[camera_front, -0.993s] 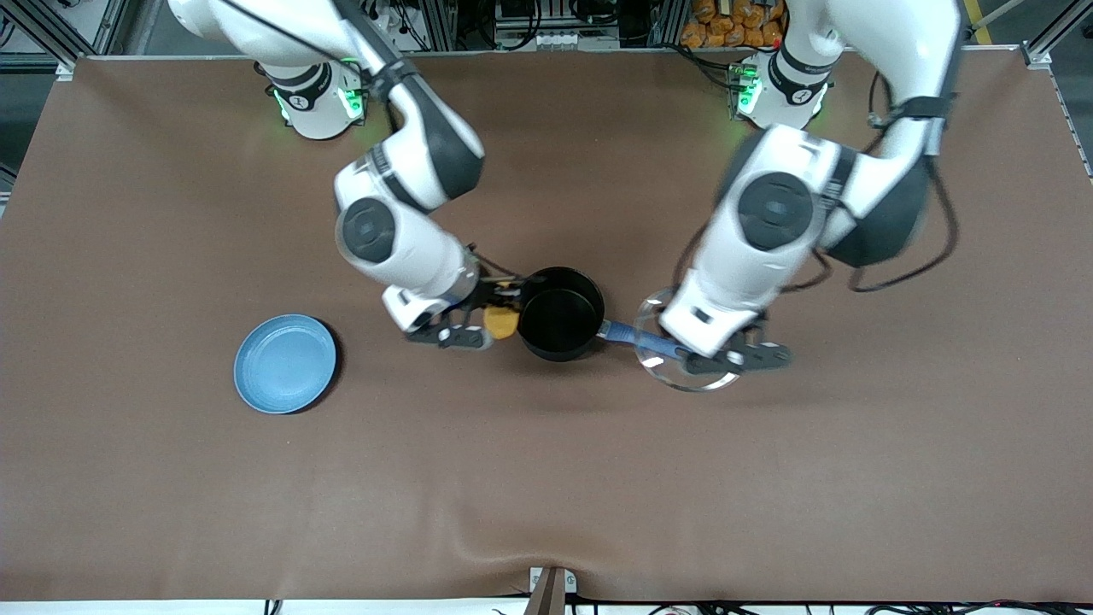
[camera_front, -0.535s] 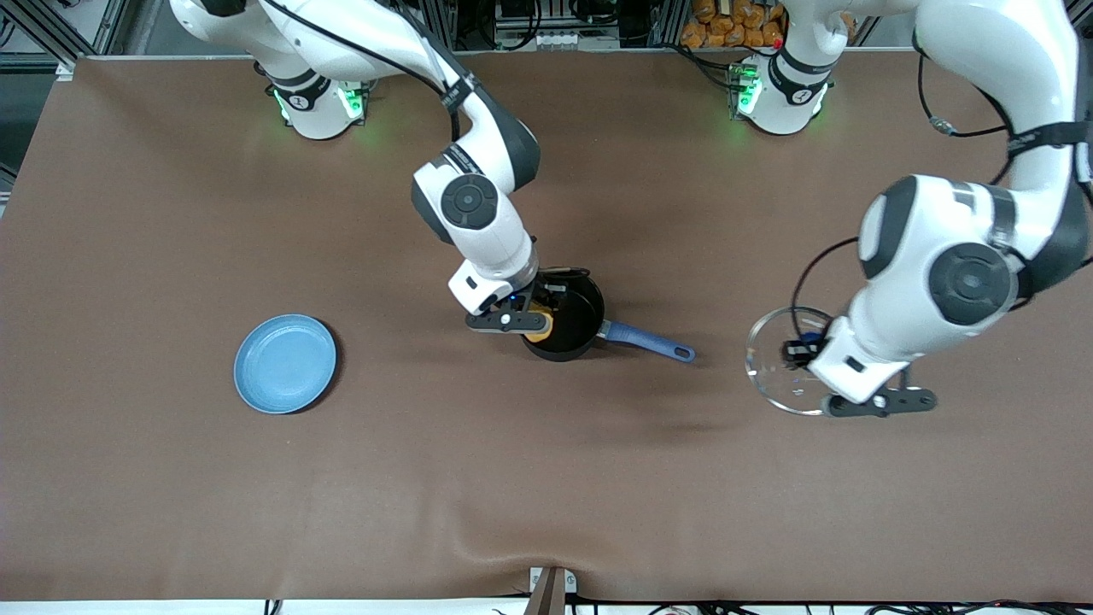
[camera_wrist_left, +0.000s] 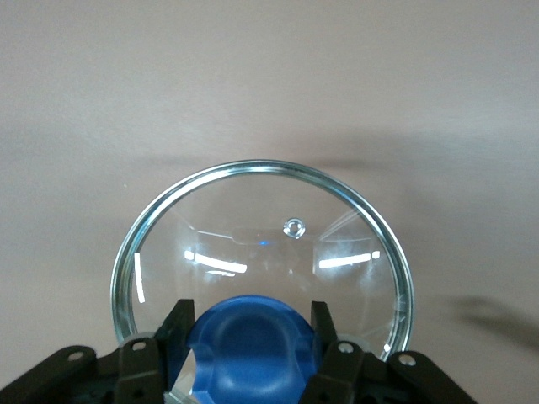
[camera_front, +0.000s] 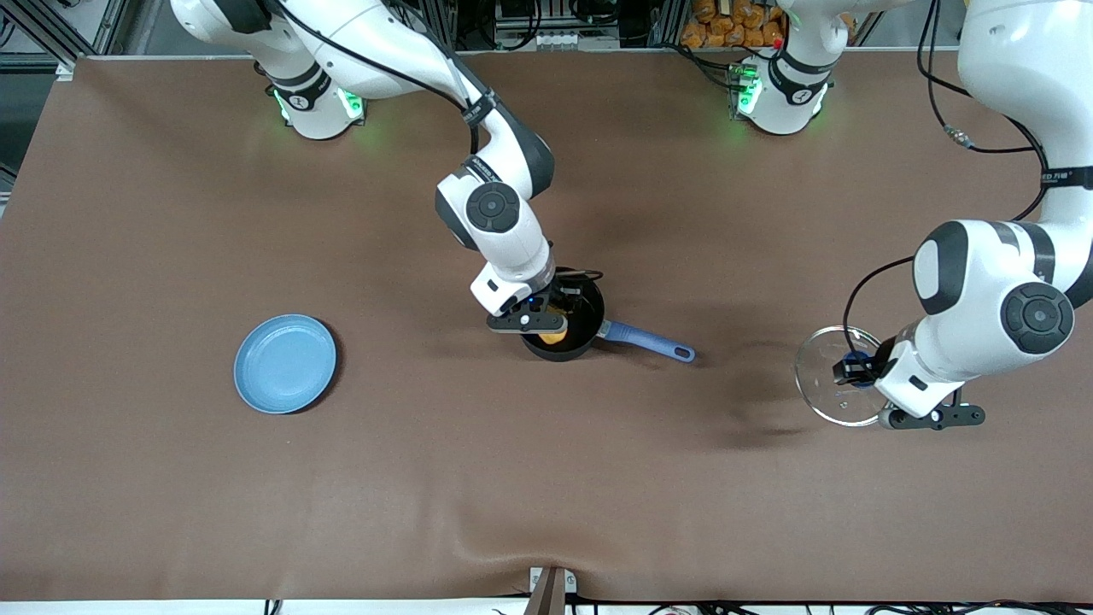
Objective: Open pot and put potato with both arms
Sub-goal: 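Lower the potato into the pot while the left gripper sets the lid down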
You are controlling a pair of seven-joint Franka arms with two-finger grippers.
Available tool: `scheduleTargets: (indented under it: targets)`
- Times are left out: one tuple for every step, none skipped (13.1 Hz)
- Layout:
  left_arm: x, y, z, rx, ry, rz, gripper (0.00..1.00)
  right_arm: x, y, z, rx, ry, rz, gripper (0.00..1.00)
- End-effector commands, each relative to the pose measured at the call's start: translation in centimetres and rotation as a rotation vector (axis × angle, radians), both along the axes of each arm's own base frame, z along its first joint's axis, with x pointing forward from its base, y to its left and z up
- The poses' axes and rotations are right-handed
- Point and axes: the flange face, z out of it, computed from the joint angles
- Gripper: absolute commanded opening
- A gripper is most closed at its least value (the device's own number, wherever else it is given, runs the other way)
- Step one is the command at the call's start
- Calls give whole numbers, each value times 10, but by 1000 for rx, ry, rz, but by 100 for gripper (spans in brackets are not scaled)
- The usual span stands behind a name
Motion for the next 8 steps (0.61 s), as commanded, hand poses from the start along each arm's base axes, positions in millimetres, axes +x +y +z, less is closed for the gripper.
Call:
scheduleTargets:
  targets:
    - [-13,10,-26,-18,-21,-6,0,-5,11,-15,-15,-16,-2,9]
    - [-18,10,-38,-21,-32,-7,0,-6,12,-16,-17,-14,-1,10]
    - [-22,8,-48,-23,-49,-17,0,-6,11,-16,-17,-12,-5,20]
    - [-25,1,-60,-27,-43,-27,0,-6,11,-16,-16,-9,-19,43]
    - [-26,1,-69,-28,-32,-28,0,-6,12,-16,-15,-6,-33,69]
    - [-27,2,-78,-28,-20,-26,0,-6,11,-16,-15,-6,-35,77]
    - [-28,2,-83,-26,-12,-29,0,-6,11,-16,-16,-5,-33,81]
    - [-29,1,-86,-23,-7,-34,0,-4,10,-12,-13,-9,-33,85]
